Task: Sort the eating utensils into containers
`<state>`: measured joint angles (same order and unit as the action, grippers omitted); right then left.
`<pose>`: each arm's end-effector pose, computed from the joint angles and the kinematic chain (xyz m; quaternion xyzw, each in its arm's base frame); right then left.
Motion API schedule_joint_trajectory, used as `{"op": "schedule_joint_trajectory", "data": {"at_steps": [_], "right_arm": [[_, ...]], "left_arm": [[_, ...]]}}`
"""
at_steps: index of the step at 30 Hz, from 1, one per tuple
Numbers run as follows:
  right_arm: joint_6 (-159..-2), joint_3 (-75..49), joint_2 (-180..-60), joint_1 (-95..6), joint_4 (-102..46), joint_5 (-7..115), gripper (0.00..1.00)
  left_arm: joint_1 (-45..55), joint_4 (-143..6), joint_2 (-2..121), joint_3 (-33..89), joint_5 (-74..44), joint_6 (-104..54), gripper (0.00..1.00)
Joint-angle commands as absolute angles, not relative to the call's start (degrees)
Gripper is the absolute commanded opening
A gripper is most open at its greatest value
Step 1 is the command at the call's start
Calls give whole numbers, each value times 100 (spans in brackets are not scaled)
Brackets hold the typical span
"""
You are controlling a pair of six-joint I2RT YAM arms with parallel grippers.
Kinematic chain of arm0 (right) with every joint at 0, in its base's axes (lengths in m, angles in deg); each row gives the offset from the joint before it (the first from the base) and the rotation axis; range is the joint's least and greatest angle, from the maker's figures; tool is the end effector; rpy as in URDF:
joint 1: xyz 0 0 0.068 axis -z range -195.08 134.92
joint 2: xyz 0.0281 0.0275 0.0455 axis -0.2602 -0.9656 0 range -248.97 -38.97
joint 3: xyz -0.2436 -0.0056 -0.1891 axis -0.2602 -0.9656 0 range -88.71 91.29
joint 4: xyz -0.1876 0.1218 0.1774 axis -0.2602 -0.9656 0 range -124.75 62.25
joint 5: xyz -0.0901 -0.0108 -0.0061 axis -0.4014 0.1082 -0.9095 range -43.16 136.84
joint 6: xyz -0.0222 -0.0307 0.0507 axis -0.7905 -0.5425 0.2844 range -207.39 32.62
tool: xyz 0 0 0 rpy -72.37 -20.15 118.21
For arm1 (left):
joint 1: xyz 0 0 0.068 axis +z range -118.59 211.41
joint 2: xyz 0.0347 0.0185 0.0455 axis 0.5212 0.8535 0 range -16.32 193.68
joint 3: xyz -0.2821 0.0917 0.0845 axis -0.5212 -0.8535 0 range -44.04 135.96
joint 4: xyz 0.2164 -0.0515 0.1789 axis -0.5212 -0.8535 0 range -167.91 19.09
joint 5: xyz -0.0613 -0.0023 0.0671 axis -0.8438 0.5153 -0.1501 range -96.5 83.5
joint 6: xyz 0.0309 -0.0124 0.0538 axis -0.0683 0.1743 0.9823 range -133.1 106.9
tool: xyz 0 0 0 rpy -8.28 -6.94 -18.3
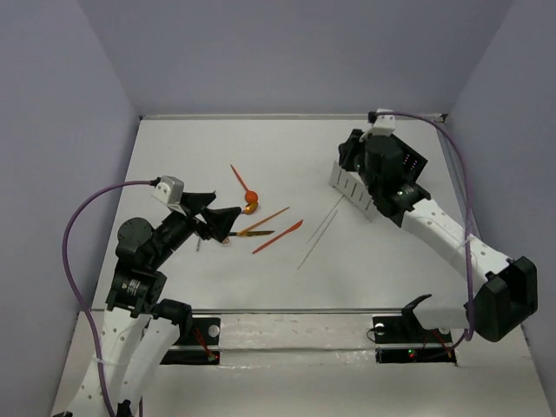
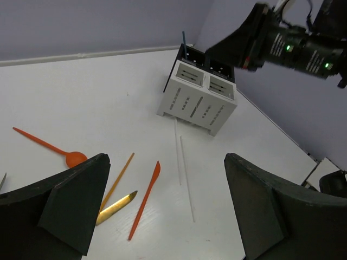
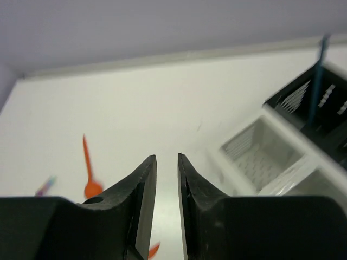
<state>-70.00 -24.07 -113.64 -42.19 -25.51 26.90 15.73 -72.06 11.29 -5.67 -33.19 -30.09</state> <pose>0.3066 0.1384 0.3992 0.0505 0.7491 0.1244 0.6487 0.1134 -0.0544 0.3818 0.1691 0.6299 -0.3520 0.6713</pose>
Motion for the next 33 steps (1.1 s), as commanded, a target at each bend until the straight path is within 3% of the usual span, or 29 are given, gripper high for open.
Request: {"op": "schedule_joint_trajectory", "data": {"at_steps": [1, 4, 7, 24, 33], "right_arm": [[-6059, -3060, -11517, -5222, -4031, 1944, 29], [-5629, -3150, -11719, -5410, -4408, 1582, 43], [-5294, -3272, -11895, -5463, -4542, 1564, 48], [-4863, -3062, -13538, -5463, -4647, 1696, 42], [-4819, -3132, -13714, -5463, -4383, 1828, 41]], "left_arm": [[1541, -6995, 1040, -423, -3427, -2971, 99], [1541, -6995, 987, -440, -3479, -2962, 99], [1541, -7012, 961, -440, -3471, -2962, 99], [1436, -7012, 934, -449, -3524, -2980, 99], [1383, -6995, 943, -458, -3541, -2988, 99]]}}
